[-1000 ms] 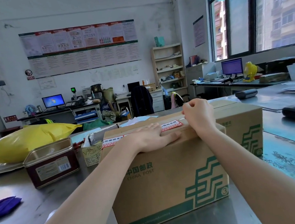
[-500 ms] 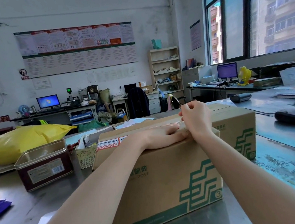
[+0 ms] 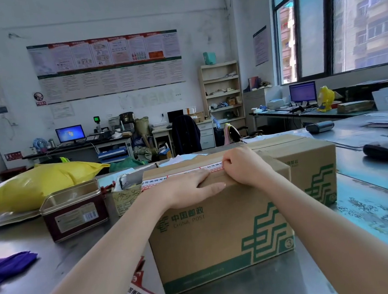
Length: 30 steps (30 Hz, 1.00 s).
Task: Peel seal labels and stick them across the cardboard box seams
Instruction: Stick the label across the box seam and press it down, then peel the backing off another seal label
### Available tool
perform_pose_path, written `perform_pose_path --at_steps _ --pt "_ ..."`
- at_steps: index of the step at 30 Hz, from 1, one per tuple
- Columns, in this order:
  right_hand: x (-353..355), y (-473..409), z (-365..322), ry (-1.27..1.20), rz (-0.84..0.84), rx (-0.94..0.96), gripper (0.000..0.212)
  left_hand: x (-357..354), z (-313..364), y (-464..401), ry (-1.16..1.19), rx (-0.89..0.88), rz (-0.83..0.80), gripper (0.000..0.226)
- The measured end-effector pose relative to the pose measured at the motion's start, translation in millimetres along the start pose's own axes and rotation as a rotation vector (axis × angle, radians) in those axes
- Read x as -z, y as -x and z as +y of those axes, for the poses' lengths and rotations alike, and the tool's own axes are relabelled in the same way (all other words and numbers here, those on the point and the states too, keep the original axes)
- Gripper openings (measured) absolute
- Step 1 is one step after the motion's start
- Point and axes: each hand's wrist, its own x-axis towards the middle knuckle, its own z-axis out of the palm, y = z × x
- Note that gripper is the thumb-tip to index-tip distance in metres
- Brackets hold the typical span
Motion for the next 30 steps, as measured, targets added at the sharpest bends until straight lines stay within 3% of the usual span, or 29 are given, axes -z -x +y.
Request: perform_pose_path --at_steps 5,10,15,18,22,30 --pt "7 26 -8 0.078 0.012 -0.042 0.033 -7 -10 20 -0.114 0.074 0.074 0.084" --pt "-1 68 -27 0.051 0.195 0.109 0.038 -24 -19 53 -0.229 0.105 0.350 0.071" --pt "-21 111 -65 -0.268 0.270 0.297 0.025 -43 -37 91 -0.034 0.038 0.635 0.046" --pt "-47 136 -91 -0.379 0.207 0.385 0.030 -58 -48 116 0.091 0.072 0.732 0.040" --pt "-96 159 -115 -0.418 0.000 0.365 0.026 -84 -70 144 0.134 0.176 0.735 0.036" --pt "-157 172 -139 -0.272 -0.369 0.264 0.033 -150 -115 163 0.187 0.410 0.429 0.040"
